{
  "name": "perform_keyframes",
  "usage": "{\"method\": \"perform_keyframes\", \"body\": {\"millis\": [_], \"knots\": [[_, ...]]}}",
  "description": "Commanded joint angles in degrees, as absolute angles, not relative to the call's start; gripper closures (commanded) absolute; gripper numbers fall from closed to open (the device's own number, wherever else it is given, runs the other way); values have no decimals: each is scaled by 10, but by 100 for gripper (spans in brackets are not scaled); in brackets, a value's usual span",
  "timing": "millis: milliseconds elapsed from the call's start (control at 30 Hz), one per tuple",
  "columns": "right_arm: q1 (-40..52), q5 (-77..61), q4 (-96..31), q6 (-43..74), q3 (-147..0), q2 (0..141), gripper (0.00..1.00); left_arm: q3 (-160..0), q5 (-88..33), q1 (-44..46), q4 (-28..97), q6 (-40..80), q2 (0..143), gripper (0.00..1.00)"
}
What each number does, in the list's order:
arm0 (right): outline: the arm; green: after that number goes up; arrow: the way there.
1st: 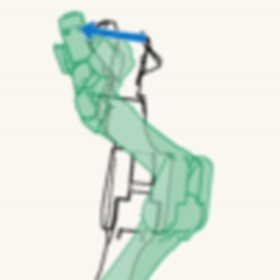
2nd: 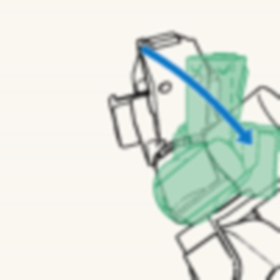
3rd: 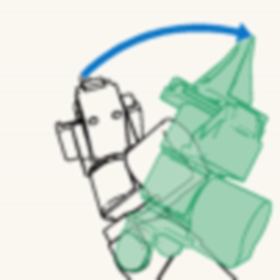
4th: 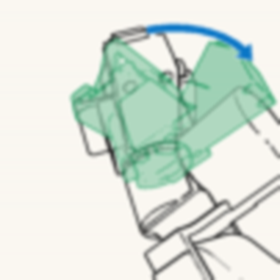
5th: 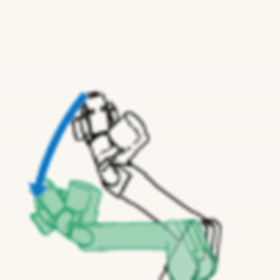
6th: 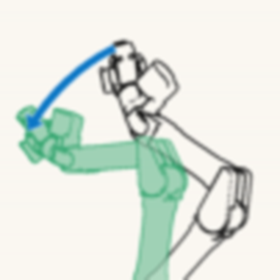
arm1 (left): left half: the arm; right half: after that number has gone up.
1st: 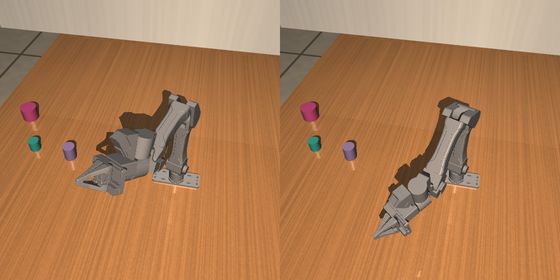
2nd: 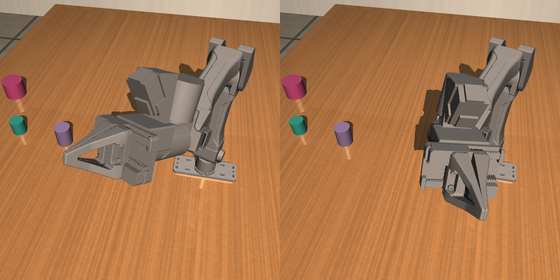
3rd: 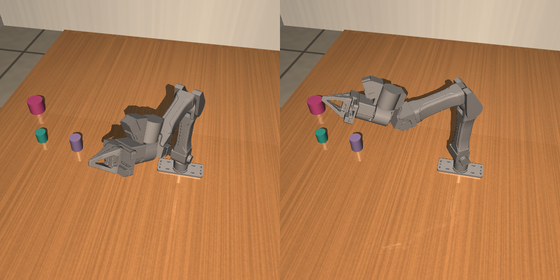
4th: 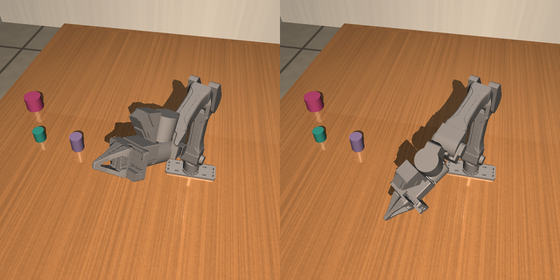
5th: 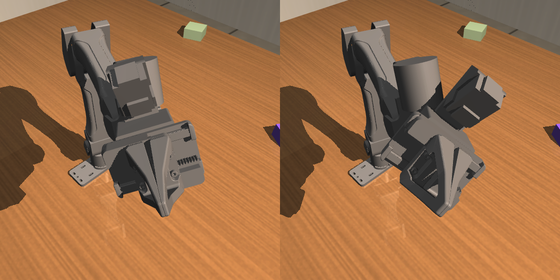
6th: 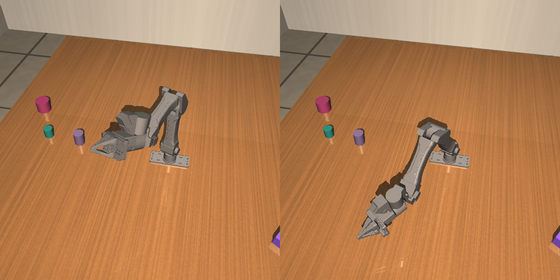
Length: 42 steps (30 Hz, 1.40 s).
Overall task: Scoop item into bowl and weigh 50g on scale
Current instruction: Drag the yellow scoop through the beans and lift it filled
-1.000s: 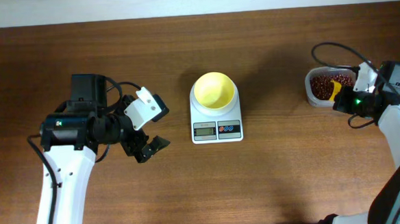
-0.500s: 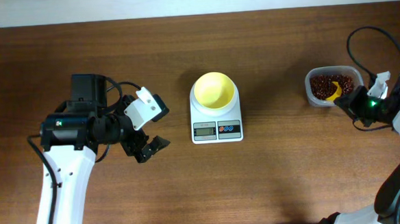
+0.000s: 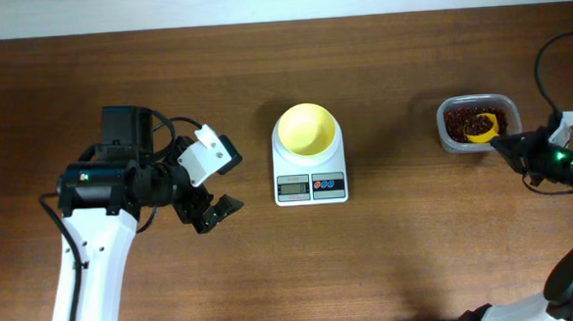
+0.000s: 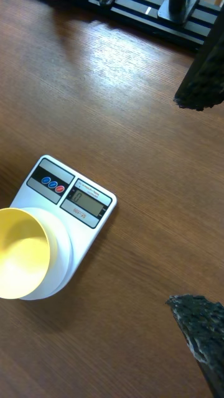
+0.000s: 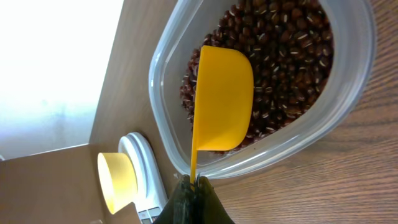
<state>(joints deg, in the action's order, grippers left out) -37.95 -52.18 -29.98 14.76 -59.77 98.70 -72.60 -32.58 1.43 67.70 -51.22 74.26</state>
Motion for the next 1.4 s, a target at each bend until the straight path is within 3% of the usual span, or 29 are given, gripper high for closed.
{"method": "perform_keyframes", "body": {"millis": [0,1367], "knots": [[-387,-551,-296,138,-595,990,96,-730,-328,13,678,-506,743,1],[-412,-753,-296,138,-595,990,96,-730,-327,13,678,-507,743,1]]}}
